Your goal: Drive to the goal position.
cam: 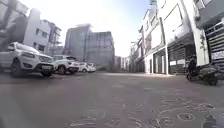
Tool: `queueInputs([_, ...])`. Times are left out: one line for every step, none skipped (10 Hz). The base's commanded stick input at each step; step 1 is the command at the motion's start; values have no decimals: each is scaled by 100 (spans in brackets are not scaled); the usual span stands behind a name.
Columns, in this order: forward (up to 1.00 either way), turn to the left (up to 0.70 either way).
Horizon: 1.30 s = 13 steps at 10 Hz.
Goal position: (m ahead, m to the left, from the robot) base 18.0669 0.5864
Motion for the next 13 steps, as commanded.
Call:
queueInputs([100, 0])
queueInputs([100, 0])
queueInputs([100, 0])
queueInputs([100, 0])
queueInputs([100, 0])
queueInputs([100, 0])
queueInputs([100, 0])
queueInputs([100, 0])
queueInputs([100, 0])
queueInputs([100, 0])
queueInputs([100, 0])
queueInputs([100, 0])
queueInputs([100, 0])
